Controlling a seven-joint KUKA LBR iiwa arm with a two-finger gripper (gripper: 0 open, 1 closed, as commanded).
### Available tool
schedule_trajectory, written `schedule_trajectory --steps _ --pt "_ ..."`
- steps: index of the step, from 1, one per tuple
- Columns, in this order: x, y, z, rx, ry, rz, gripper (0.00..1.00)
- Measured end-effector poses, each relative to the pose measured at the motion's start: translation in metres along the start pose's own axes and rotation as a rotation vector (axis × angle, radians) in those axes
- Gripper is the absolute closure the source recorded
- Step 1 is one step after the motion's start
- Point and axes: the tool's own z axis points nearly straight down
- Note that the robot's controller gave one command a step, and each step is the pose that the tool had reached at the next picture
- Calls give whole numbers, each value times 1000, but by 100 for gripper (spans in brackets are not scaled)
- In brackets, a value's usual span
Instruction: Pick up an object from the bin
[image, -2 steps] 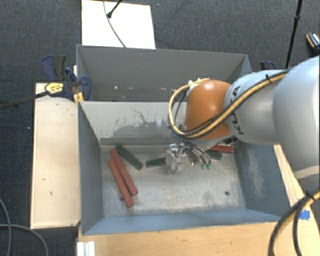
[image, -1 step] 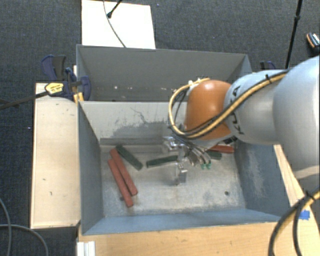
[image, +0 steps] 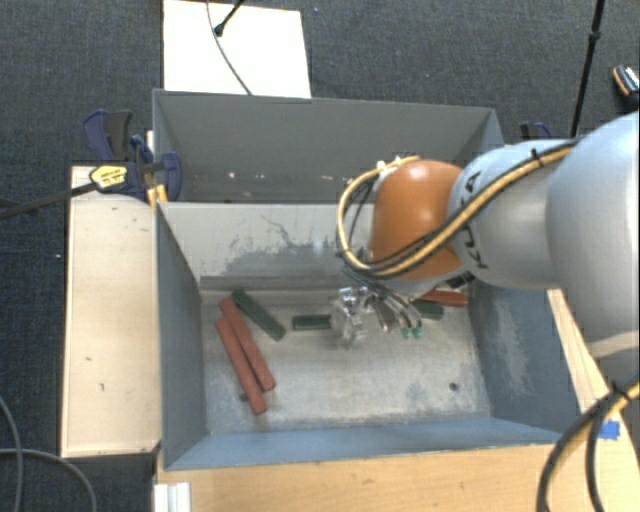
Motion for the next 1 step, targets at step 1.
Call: schedule_trajectory --steps 1 --pt "0 0 0 0 0 -1 0"
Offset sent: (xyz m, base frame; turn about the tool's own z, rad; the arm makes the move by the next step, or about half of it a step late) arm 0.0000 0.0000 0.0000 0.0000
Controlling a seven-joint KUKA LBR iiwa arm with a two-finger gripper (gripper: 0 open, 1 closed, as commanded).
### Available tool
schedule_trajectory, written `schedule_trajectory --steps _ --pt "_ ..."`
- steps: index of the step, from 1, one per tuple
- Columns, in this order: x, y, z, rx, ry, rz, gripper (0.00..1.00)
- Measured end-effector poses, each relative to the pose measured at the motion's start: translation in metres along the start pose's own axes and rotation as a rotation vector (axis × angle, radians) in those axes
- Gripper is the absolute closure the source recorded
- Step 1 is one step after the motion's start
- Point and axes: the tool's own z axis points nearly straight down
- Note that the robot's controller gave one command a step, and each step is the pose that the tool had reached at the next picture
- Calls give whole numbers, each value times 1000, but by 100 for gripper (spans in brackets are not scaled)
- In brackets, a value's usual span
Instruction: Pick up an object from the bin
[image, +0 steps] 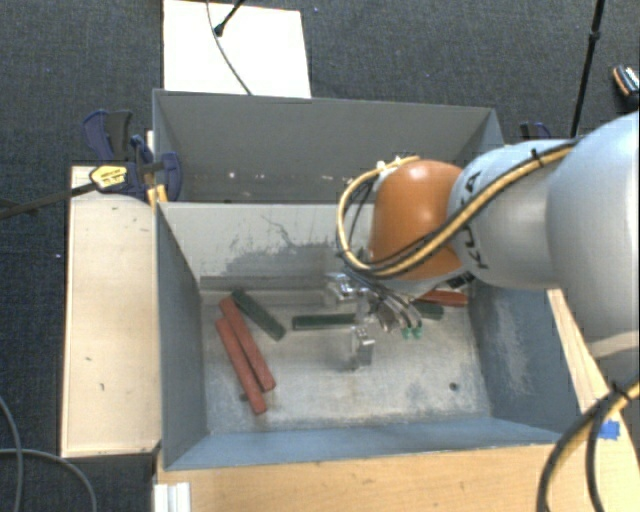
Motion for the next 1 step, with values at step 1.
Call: schedule_trajectory --steps 1 --pt "0 0 0 0 0 -1 100"
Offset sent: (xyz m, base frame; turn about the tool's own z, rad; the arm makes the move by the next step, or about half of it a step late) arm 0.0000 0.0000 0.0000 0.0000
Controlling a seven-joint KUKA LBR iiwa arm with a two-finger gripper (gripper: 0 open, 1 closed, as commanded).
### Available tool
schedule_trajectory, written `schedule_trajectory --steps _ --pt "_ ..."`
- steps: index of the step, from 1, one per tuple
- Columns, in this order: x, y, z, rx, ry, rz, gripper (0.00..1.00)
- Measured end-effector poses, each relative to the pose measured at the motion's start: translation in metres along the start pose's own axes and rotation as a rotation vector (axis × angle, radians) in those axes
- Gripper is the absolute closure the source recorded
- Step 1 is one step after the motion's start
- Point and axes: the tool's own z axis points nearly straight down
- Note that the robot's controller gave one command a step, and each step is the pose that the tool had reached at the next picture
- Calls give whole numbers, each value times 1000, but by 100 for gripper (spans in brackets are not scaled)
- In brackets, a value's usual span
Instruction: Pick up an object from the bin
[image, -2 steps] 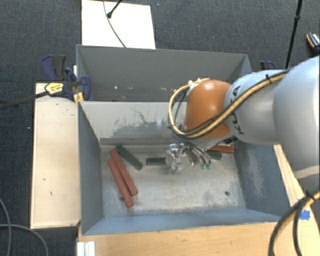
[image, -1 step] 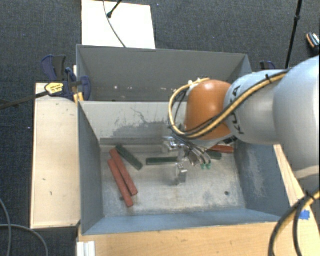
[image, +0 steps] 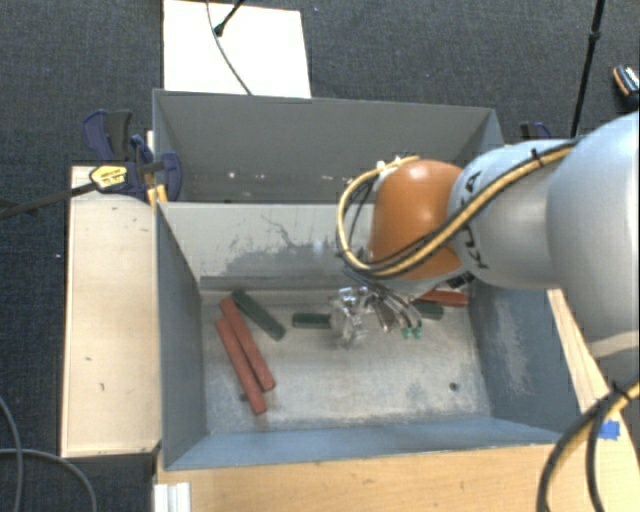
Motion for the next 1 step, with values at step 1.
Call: schedule_trajectory --steps 1 --pt "0 0 0 0 0 0 0"
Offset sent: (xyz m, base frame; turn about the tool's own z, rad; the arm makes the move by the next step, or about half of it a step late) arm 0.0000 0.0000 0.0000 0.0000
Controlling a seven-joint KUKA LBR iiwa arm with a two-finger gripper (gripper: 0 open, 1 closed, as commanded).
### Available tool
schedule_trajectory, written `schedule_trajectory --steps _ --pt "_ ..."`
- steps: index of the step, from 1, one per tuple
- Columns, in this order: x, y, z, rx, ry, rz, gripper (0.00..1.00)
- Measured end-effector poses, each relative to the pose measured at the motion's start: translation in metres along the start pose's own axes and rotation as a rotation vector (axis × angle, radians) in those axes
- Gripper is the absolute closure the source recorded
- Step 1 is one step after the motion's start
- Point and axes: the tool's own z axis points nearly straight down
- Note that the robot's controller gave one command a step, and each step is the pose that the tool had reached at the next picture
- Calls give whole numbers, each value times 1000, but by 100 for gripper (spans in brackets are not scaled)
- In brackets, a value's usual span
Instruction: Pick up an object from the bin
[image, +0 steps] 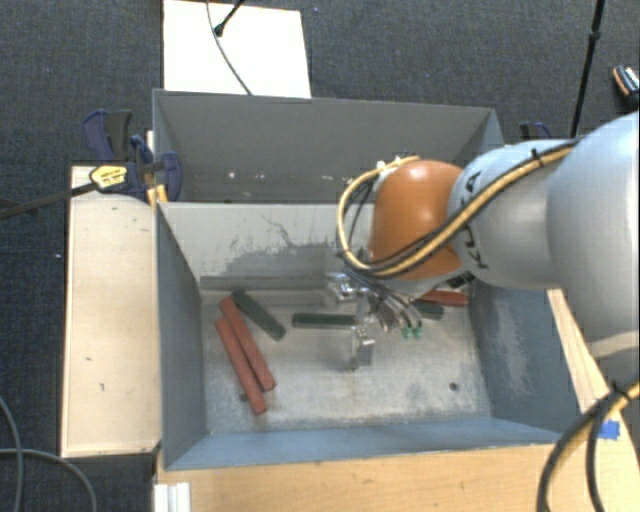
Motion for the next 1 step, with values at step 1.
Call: schedule_trajectory --steps 1 --pt "-9 8 7 -1 -4 37 0"
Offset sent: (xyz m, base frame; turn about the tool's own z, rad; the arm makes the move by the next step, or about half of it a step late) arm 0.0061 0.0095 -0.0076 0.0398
